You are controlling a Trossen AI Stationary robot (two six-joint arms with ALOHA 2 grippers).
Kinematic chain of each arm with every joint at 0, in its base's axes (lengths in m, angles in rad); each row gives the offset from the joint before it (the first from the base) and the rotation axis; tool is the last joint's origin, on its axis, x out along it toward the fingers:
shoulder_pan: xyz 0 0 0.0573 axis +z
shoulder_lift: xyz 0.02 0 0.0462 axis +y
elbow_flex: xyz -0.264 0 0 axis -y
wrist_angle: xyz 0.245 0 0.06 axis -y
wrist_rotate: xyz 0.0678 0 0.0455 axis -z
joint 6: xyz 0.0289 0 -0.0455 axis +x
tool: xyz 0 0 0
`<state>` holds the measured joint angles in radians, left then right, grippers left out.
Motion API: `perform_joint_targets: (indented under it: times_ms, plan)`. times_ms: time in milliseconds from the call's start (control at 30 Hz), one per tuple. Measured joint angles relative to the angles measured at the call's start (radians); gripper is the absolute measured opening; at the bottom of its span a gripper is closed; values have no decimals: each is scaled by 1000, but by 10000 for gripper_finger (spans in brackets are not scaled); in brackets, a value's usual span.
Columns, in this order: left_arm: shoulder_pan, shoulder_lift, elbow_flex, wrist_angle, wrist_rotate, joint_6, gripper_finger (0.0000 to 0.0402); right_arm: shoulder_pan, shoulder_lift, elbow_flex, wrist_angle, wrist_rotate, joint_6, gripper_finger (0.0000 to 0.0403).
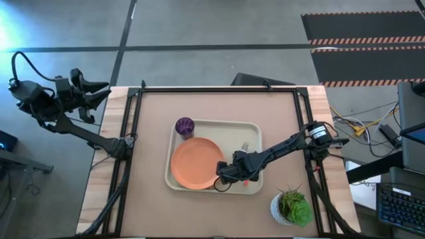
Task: Pick and place plate/cup/fork/spoon on tray
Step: Adjust the orange fork, then adjust the orange spoon
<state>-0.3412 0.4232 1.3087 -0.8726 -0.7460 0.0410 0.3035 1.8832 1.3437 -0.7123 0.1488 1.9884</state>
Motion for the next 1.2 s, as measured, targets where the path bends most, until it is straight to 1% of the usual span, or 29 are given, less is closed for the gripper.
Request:
perform_joint_targets:
  times_ms: [100,233,900,1033,1200]
  plan:
    - [0,0,0,0,0,0,120,0,0,0,-3,-7,-4,8]
    - [0,0,0,0,0,0,120,1,0,1,-17,-47,-16,8]
    - [0,0,0,0,0,0,120,14,0,31,-29,-54,-55,8]
    - [0,0,0,0,0,0,120,25,0,69,-131,-54,-59,8]
    - [0,0,0,0,0,0,120,32,0,161,-396,-56,-19,8]
